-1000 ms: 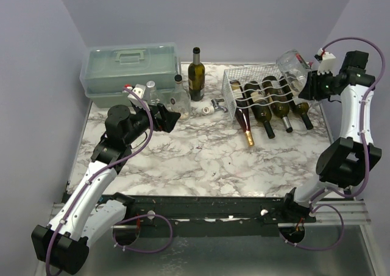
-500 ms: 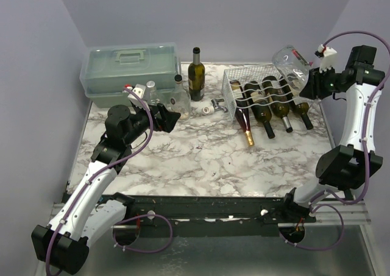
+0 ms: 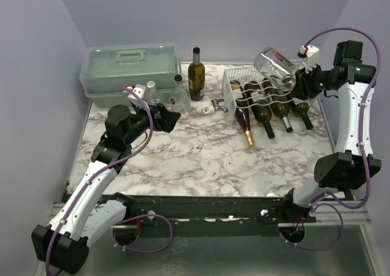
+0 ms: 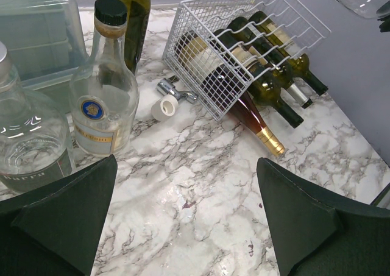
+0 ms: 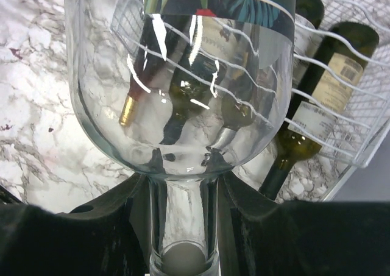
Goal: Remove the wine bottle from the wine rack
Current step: Place the wine bottle at the center of the board.
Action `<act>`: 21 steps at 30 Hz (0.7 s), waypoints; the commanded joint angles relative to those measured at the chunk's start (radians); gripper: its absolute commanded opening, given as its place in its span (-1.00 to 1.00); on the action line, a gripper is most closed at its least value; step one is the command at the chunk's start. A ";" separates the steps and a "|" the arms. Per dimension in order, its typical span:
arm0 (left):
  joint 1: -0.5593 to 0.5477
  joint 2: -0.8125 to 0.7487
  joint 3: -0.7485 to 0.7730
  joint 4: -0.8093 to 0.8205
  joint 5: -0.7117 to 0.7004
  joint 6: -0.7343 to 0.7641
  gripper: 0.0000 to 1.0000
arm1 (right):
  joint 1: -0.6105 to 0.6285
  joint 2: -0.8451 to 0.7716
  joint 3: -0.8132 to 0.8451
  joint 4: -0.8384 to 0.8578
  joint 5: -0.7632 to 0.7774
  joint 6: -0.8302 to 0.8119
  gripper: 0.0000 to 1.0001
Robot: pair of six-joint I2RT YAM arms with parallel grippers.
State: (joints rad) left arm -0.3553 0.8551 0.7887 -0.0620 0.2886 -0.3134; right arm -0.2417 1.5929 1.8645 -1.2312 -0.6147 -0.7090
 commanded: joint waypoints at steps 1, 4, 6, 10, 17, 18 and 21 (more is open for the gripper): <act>0.003 -0.002 -0.013 0.005 0.017 0.011 0.97 | 0.083 -0.098 0.060 0.079 -0.052 -0.066 -1.00; 0.004 -0.002 -0.013 0.004 0.016 0.013 0.97 | 0.149 -0.128 0.035 0.085 -0.032 -0.112 -1.00; 0.004 -0.002 -0.013 0.004 0.013 0.014 0.97 | 0.192 -0.147 0.019 0.094 -0.017 -0.134 -1.00; 0.004 -0.003 -0.013 0.003 0.010 0.016 0.97 | 0.294 -0.153 0.027 0.072 0.046 -0.186 -1.00; 0.004 -0.001 -0.013 0.002 0.004 0.021 0.97 | 0.514 -0.130 0.043 0.008 0.265 -0.275 -1.00; 0.004 -0.001 -0.013 0.001 0.001 0.022 0.97 | 0.544 -0.128 0.040 0.004 0.293 -0.288 -1.00; 0.004 0.002 -0.013 -0.001 -0.001 0.025 0.98 | 0.650 -0.123 0.024 -0.009 0.390 -0.323 -1.00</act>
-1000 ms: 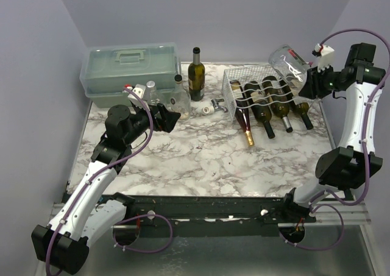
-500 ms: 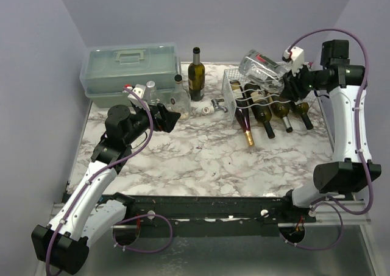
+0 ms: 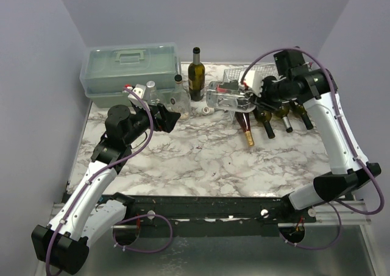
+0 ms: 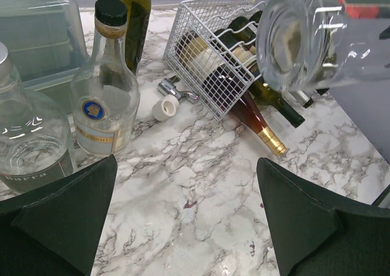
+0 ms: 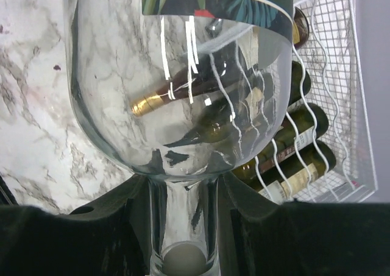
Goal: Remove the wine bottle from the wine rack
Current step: Place the wine bottle at the center of the board.
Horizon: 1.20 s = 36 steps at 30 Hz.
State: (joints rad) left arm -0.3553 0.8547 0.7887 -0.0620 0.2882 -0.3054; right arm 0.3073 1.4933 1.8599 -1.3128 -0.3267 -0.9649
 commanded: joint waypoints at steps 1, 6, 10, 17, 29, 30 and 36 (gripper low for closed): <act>0.004 0.004 -0.013 -0.001 -0.001 0.017 0.97 | 0.142 -0.021 0.022 0.067 0.140 -0.081 -1.00; 0.004 0.003 -0.011 -0.004 -0.004 0.021 0.97 | 0.300 -0.001 -0.010 0.046 0.313 -0.146 -1.00; 0.004 -0.002 -0.011 -0.005 -0.009 0.025 0.97 | 0.422 0.018 -0.033 0.048 0.455 -0.171 -1.00; 0.004 -0.008 -0.011 -0.005 -0.012 0.028 0.97 | 0.567 0.045 -0.096 0.051 0.635 -0.231 -1.00; 0.004 -0.011 -0.011 -0.007 -0.017 0.032 0.97 | 0.674 0.075 -0.215 0.096 0.864 -0.347 -1.00; 0.004 -0.013 -0.011 -0.007 -0.017 0.032 0.97 | 0.680 0.078 -0.219 0.100 0.872 -0.351 -1.00; 0.004 -0.014 -0.011 -0.007 -0.017 0.032 0.97 | 0.706 0.090 -0.259 0.128 0.942 -0.397 -1.00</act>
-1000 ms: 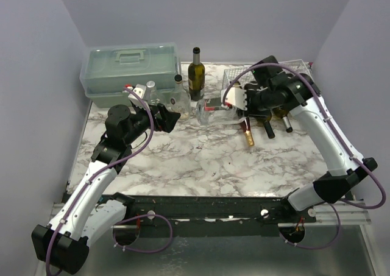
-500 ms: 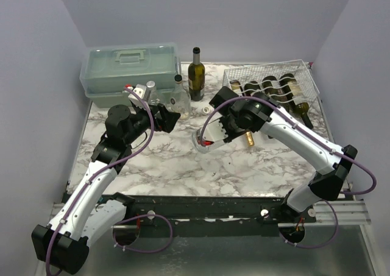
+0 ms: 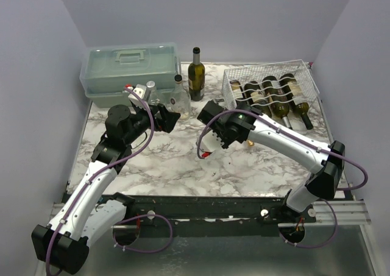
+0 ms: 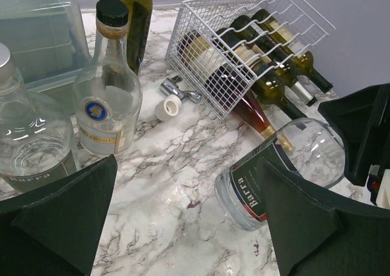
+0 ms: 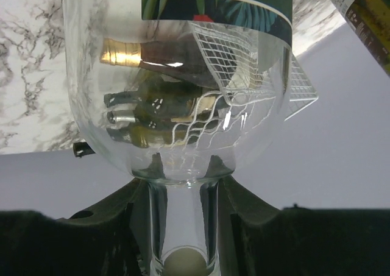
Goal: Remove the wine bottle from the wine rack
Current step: Place the wine bottle at the center of the board.
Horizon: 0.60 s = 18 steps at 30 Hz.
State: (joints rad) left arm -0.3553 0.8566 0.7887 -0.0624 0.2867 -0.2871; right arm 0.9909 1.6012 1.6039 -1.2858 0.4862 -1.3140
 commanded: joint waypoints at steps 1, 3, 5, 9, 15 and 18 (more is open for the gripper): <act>0.004 -0.016 -0.011 -0.007 -0.015 0.014 0.97 | 0.025 -0.019 -0.015 0.103 0.141 -0.059 -1.00; 0.004 -0.016 -0.011 -0.007 -0.015 0.014 0.97 | 0.029 -0.021 -0.041 0.115 0.165 -0.089 -1.00; 0.004 -0.015 -0.011 -0.007 -0.015 0.014 0.97 | 0.032 -0.029 -0.071 0.137 0.186 -0.123 -1.00; 0.004 -0.018 -0.011 -0.007 -0.015 0.014 0.97 | 0.040 -0.038 -0.106 0.166 0.206 -0.171 -0.99; 0.004 -0.019 -0.011 -0.007 -0.015 0.014 0.97 | 0.049 -0.030 -0.116 0.157 0.234 -0.200 -0.94; 0.005 -0.021 -0.011 -0.007 -0.015 0.014 0.97 | 0.055 -0.027 -0.131 0.157 0.245 -0.211 -0.91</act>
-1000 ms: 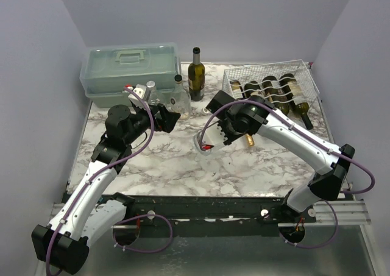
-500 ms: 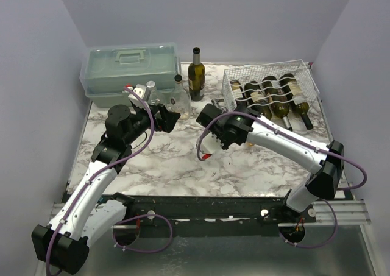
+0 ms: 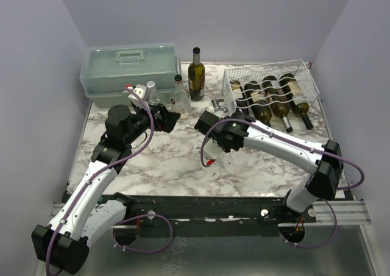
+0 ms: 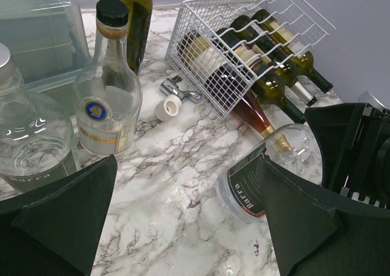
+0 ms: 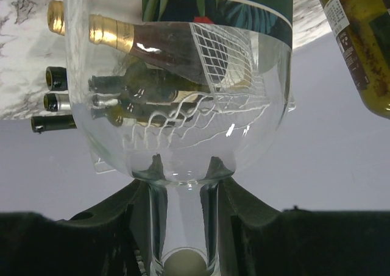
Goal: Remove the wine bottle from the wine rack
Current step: Place the wine bottle at the center of the board.
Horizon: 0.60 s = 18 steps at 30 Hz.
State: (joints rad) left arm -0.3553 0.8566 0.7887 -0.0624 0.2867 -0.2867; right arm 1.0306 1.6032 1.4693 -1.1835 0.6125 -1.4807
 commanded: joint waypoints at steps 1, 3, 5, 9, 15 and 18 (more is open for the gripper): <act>0.004 -0.021 -0.011 -0.007 -0.014 0.014 0.98 | 0.017 -0.029 0.001 0.055 0.122 -0.048 -0.90; 0.005 -0.022 -0.011 -0.006 -0.015 0.014 0.97 | 0.021 -0.026 -0.004 0.056 0.126 -0.053 -0.90; 0.005 -0.022 -0.011 -0.007 -0.015 0.015 0.97 | 0.025 -0.023 -0.007 0.054 0.131 -0.055 -0.89; 0.004 -0.023 -0.011 -0.006 -0.015 0.014 0.98 | 0.032 -0.014 -0.018 0.047 0.145 -0.057 -0.84; 0.005 -0.027 -0.011 -0.007 -0.015 0.015 0.97 | 0.045 -0.005 -0.047 0.051 0.155 -0.059 -0.80; 0.005 -0.028 -0.011 -0.007 -0.015 0.015 0.97 | 0.053 0.003 -0.056 0.053 0.158 -0.049 -0.78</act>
State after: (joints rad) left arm -0.3553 0.8459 0.7887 -0.0628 0.2867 -0.2867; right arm 1.0653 1.6119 1.4048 -1.1679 0.6582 -1.5131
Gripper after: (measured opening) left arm 0.987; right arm 0.386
